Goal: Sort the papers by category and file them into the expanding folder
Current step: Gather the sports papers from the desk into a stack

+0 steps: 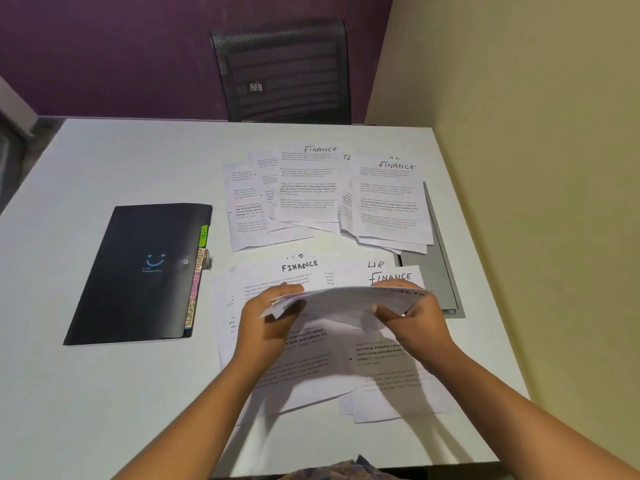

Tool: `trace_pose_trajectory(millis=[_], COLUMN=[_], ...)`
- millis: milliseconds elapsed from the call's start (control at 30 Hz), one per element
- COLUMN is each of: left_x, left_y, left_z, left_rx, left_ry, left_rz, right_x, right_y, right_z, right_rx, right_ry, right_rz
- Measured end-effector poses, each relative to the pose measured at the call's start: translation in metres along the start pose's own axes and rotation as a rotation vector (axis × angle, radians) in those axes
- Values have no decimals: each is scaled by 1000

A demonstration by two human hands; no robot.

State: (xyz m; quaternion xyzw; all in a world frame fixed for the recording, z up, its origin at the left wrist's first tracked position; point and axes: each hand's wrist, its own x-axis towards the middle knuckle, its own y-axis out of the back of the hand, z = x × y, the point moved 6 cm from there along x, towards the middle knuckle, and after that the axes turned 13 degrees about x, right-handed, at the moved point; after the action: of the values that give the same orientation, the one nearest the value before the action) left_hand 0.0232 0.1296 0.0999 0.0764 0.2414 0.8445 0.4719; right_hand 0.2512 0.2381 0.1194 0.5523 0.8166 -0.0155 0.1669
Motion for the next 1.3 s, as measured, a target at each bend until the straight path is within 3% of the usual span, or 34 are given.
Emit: trace_pose_trajectory(millis=[100,233,400,567,667,800,900,1033,1200,1300], left_x=[5,13,24,34,38,42,47,47,63,78], left_y=[-3,-7,-20,-17,-7,-4,-8,-20,-20,-19], left_z=[0,-4,-31,-23,-13,1,4,2,-14,-24], left_rx=[-60,58,-99,-92,102,-74,-196,-151,-213,-275], left_ry=[5,-28,188,121,73,102,150,173,279,353], left_rz=[12,-33,-104,-66,-76,-73,-146,-325,-211,-136], right_x=[4,17,25,26,28,34,45,65,105,142], right_y=[3,9,3,17,23,20,18,15,11,29], right_z=[8,27,48,48,39,13,4,1,24,38], right_rx=[-37,-97,-228,-285,-204,20,230,283,182,155], right_ry=[-43,-61,-55,3,17,70,9,-75,-304,-357], right_rz=[0,31,-128,-35,43,92,164,181,28,130])
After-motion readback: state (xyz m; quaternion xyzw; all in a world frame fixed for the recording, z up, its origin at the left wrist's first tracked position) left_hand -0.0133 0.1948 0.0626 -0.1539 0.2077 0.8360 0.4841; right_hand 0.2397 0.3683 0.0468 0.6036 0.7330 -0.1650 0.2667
